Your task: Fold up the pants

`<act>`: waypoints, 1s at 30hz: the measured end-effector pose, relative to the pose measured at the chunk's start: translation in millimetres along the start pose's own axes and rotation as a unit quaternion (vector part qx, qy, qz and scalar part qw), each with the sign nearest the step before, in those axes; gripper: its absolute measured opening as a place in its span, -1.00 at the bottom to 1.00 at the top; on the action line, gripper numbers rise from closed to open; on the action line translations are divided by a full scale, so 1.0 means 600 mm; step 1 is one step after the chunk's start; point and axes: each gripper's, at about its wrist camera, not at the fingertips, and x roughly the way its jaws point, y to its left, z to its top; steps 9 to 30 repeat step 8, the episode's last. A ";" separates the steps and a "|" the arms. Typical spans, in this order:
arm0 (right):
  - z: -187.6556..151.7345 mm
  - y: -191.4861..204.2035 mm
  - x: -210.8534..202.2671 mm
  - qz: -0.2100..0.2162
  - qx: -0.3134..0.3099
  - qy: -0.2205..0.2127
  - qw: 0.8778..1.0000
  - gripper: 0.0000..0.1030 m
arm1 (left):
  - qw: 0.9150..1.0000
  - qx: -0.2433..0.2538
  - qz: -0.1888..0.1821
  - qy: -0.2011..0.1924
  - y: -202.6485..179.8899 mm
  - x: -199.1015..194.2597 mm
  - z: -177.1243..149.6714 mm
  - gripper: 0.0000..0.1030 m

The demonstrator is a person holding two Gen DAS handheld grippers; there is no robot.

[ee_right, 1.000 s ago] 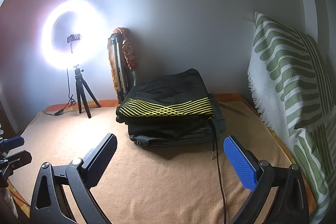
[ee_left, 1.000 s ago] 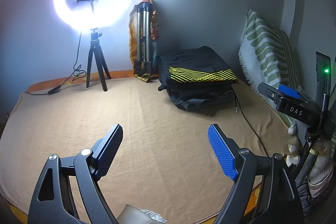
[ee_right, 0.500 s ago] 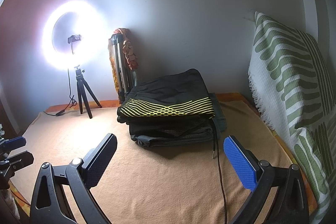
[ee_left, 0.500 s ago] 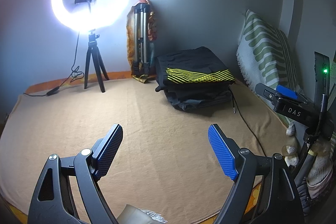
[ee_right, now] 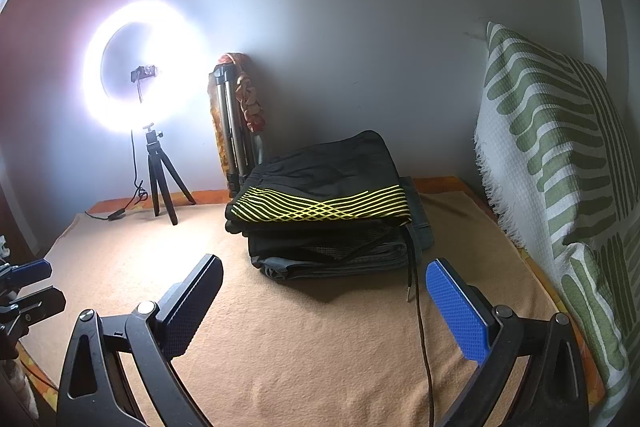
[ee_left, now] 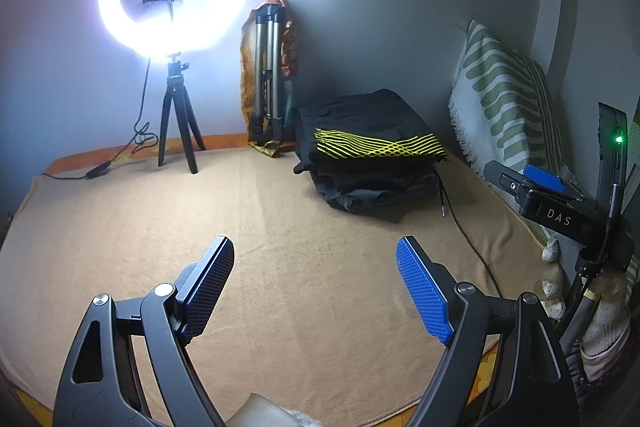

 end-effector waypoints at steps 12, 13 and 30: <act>0.000 0.002 0.001 0.002 0.000 0.001 1.000 1.00 | 1.000 0.008 0.007 -0.010 0.000 -0.005 -0.001 0.62; 0.000 0.002 0.001 0.002 0.000 0.001 1.000 1.00 | 1.000 0.008 0.007 -0.010 0.000 -0.005 -0.001 0.62; 0.000 0.002 0.001 0.002 0.000 0.001 1.000 1.00 | 1.000 0.008 0.007 -0.010 0.000 -0.005 -0.001 0.62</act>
